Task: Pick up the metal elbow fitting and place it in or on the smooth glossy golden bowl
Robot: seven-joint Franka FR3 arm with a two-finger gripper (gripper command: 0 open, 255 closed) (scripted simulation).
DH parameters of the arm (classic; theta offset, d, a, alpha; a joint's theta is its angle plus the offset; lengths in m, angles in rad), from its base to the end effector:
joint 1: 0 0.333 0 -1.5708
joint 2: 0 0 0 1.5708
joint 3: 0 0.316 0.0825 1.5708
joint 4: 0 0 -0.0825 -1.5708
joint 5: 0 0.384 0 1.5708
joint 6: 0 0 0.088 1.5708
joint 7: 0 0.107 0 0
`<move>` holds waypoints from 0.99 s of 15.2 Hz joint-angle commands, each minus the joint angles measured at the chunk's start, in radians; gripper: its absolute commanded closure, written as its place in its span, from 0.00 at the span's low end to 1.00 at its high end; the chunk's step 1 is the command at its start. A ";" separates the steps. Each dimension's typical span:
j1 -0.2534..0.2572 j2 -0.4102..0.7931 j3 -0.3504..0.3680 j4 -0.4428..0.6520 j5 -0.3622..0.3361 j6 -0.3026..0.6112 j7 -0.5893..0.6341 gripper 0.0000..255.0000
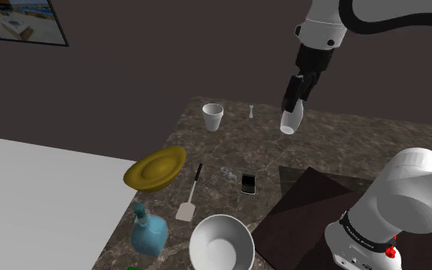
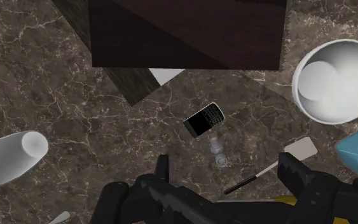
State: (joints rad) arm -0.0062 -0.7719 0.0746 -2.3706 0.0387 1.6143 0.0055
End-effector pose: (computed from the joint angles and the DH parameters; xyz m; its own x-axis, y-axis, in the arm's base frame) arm 0.3137 0.0318 0.5822 0.9991 0.0409 0.0143 0.0407 -0.9991 0.0132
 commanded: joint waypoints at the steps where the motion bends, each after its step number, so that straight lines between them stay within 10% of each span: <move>1: 0.000 0.000 0.000 0.000 0.000 0.000 0.000 0.00; 15: 0.001 0.230 0.129 -0.292 0.019 0.573 0.133 0.00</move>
State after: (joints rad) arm -0.0050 -0.5759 0.1897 -2.6501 0.0581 2.1347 0.1232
